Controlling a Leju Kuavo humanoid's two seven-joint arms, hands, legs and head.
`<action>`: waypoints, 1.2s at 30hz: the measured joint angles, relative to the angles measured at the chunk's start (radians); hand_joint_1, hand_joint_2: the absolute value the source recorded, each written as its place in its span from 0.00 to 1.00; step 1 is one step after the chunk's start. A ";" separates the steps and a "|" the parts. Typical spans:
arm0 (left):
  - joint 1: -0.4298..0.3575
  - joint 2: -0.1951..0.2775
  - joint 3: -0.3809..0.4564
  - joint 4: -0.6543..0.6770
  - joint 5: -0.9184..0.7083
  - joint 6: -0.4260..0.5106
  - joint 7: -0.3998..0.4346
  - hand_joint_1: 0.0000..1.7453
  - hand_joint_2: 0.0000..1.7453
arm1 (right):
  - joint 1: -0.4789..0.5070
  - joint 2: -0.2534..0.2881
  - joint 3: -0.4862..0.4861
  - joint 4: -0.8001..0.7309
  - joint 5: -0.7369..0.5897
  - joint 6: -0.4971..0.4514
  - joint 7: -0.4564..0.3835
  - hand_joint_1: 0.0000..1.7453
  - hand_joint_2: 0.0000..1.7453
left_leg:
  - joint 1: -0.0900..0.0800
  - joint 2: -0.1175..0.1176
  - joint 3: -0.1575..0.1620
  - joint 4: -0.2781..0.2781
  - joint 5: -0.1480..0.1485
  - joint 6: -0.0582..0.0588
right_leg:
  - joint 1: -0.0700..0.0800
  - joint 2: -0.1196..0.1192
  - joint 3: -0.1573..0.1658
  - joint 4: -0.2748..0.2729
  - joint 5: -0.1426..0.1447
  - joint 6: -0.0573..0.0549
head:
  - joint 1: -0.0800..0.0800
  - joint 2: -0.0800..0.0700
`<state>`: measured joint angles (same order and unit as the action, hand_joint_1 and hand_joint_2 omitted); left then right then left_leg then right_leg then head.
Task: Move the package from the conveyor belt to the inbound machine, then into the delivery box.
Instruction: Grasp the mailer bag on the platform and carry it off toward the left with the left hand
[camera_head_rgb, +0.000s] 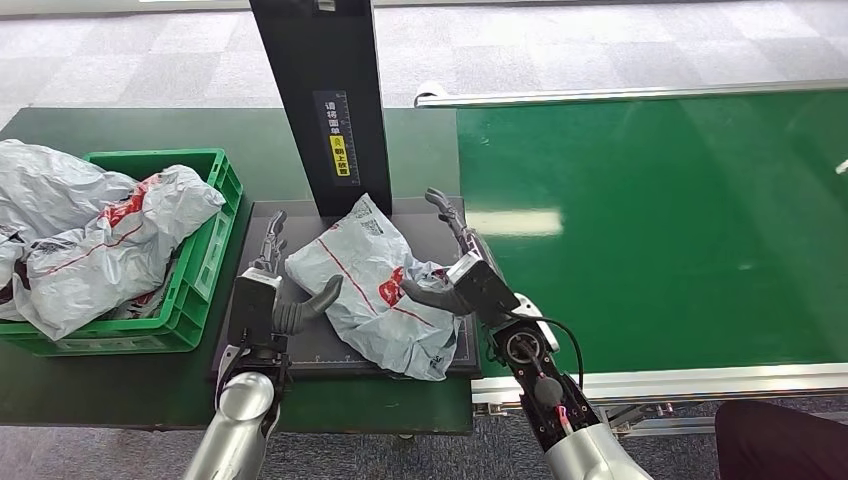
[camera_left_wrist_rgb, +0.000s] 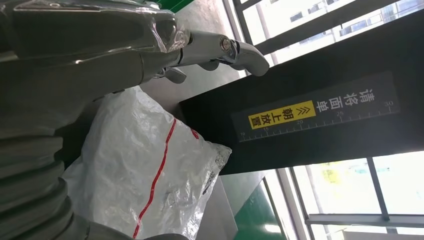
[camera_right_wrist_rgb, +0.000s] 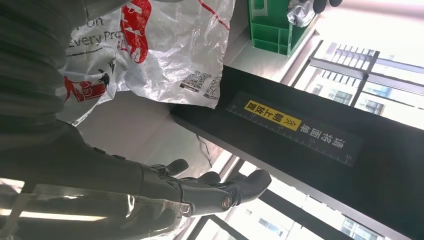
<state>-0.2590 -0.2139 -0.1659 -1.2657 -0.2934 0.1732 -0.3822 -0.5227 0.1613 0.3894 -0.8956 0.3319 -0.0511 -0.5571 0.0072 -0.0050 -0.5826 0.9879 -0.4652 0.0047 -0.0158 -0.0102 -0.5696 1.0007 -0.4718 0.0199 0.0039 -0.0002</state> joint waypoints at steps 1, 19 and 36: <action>0.000 0.001 -0.001 0.002 0.000 0.000 0.000 0.00 1.00 | 0.000 0.000 -0.001 0.000 0.000 0.000 0.000 0.00 1.00 | 0.000 0.000 0.000 0.000 0.000 0.000 | 0.000 0.000 0.000 0.000 0.000 0.000 | 0.000 0.000; -0.003 0.004 -0.005 0.008 -0.002 -0.002 0.003 0.00 1.00 | 0.001 0.000 -0.002 -0.002 -0.002 0.002 0.002 0.00 1.00 | 0.000 0.000 0.000 0.000 0.000 0.000 | 0.000 0.000 0.000 0.000 0.000 0.000 | 0.000 0.000; -0.220 -0.049 -0.168 0.489 -0.641 -0.114 0.267 0.00 1.00 | 0.022 0.025 -0.113 -0.004 -0.407 0.250 0.156 0.00 1.00 | 0.000 -0.002 0.006 0.000 0.000 0.000 | -0.001 -0.003 0.008 -0.001 0.000 0.000 | 0.000 0.000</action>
<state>-0.4786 -0.2628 -0.3341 -0.7768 -0.9341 0.0594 -0.1150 -0.5007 0.1860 0.2764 -0.8992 -0.0750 0.1992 -0.4016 0.0070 -0.0072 -0.5762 0.9881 -0.4651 0.0048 -0.0168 -0.0133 -0.5615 1.0000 -0.4717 0.0197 0.0040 -0.0003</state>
